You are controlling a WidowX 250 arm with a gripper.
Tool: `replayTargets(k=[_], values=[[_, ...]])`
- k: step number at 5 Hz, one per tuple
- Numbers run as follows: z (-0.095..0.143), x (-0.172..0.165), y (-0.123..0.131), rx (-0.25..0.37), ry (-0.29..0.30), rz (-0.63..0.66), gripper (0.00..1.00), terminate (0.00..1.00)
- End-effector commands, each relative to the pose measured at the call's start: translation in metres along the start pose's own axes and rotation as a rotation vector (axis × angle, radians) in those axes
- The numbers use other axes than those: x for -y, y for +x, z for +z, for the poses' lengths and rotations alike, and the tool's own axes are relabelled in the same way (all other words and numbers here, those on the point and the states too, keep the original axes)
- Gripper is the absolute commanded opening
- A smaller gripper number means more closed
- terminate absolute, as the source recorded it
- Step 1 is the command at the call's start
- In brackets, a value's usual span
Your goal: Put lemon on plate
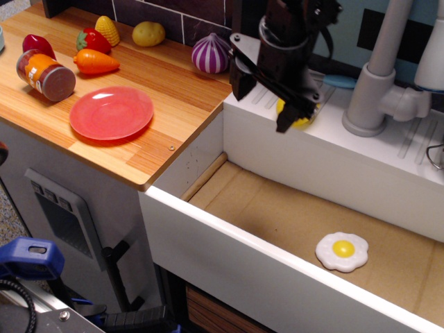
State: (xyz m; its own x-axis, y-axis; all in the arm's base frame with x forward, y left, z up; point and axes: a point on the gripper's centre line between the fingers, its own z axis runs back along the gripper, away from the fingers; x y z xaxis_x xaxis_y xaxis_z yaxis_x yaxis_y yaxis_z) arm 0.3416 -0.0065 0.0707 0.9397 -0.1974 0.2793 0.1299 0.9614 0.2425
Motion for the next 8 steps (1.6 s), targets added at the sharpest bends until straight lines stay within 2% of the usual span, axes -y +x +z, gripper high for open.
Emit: replayTargets(k=[1,3,6,8], values=[[0.0,-0.014,0.032,0.072,-0.005,-0.054,1.0,0.0],[-0.016,-0.014,0.052,0.136,-0.074,-0.093,1.0,0.0],[-0.038,-0.008,0.063,0.147,-0.148,-0.126,1.0,0.0],[-0.064,-0.003,0.076,0.166,-0.171,-0.142,1.0,0.0]])
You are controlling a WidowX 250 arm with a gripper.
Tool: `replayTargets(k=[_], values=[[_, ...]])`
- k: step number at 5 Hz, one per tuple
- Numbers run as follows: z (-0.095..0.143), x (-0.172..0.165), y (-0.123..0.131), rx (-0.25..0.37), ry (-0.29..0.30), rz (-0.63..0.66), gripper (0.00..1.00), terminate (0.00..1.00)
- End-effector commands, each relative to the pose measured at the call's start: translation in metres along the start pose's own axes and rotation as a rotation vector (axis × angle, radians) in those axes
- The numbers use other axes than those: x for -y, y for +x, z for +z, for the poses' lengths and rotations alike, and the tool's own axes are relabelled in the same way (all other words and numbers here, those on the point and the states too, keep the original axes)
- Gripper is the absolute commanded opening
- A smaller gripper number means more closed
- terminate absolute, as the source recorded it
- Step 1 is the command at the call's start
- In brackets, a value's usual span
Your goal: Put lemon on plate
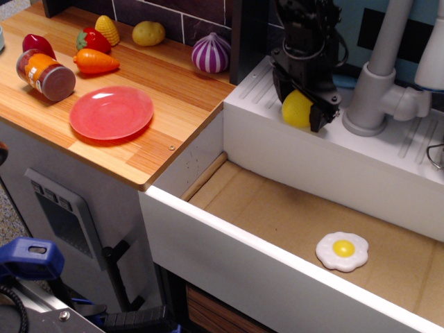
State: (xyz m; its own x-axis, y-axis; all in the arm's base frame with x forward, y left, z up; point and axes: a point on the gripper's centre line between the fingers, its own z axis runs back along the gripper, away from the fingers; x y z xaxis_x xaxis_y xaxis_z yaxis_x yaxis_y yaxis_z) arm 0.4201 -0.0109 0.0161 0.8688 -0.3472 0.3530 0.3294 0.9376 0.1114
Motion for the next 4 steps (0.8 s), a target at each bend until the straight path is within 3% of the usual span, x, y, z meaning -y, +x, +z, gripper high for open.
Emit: replayTargets(k=[1,2,4], values=[[0.009,-0.007,0.018,0.051,0.023,0.016,0.0,0.0],[0.024,-0.008,0.011,0.01,0.053,0.029,0.0,0.0],[0.079,-0.052,-0.027,-0.095,0.173,0.015,0.0,0.0]])
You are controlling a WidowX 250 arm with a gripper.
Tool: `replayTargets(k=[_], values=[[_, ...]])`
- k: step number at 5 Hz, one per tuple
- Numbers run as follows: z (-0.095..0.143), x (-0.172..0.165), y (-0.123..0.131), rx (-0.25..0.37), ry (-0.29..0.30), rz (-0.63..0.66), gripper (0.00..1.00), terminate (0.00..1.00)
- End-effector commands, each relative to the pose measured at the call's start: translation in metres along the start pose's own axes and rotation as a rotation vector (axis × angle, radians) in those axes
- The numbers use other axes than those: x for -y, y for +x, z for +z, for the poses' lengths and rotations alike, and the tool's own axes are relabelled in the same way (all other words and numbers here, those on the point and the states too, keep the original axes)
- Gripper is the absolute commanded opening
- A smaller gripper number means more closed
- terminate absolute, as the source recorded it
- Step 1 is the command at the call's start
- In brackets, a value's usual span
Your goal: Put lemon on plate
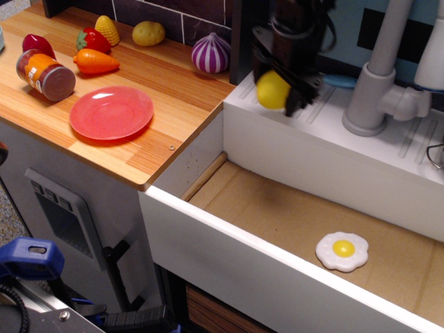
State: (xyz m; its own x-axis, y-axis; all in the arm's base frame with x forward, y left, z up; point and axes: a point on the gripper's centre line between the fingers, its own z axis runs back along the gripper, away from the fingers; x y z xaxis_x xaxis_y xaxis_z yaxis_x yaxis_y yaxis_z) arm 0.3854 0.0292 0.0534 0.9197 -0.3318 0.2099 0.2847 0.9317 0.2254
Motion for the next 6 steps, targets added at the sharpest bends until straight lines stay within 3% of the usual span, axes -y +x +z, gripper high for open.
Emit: replayTargets(k=[1,2,3,4,5,6], values=[[0.037,-0.053,-0.029,-0.067,-0.037,0.063,0.0,0.0],[0.037,-0.067,-0.068,-0.078,0.043,0.1,0.0,0.0],[0.031,-0.08,-0.107,-0.05,0.105,0.172,0.0,0.0],[0.024,-0.091,-0.13,-0.029,0.134,0.245,0.0,0.0],[0.011,-0.106,-0.139,0.007,0.126,0.238,0.0,0.0],[0.002,-0.115,-0.138,0.041,0.11,0.215,1.0,0.0]])
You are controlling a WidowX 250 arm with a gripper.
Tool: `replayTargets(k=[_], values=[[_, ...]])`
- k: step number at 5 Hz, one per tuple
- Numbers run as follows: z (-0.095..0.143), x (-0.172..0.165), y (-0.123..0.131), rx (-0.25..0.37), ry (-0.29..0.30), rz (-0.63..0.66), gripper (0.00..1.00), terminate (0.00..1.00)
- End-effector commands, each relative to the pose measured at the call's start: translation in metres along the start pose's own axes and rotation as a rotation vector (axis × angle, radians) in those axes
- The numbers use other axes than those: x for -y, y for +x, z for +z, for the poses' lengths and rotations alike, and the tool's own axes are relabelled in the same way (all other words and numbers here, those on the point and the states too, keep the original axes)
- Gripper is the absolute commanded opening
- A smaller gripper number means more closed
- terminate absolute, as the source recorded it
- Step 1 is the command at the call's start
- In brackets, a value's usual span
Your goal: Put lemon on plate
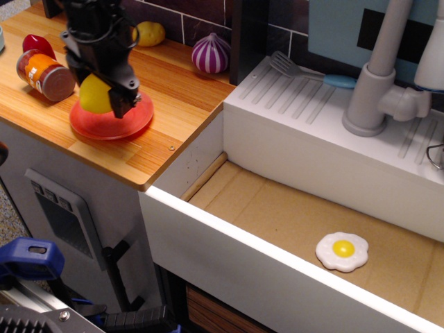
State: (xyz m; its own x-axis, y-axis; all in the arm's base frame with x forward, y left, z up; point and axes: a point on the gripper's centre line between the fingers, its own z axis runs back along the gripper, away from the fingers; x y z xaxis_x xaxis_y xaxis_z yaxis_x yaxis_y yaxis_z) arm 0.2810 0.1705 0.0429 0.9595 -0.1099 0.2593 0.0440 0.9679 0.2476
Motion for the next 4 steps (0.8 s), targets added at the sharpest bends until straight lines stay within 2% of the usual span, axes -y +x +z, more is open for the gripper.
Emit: replayTargets(k=[1,3,4], values=[[0.0036,-0.0088,0.0137,0.061,0.006,0.006,1.0,0.0],[0.0036,-0.0088,0.0137,0.061,0.006,0.006,1.0,0.0],[0.0036,-0.0088,0.0137,0.061,0.006,0.006,1.0,1.0]])
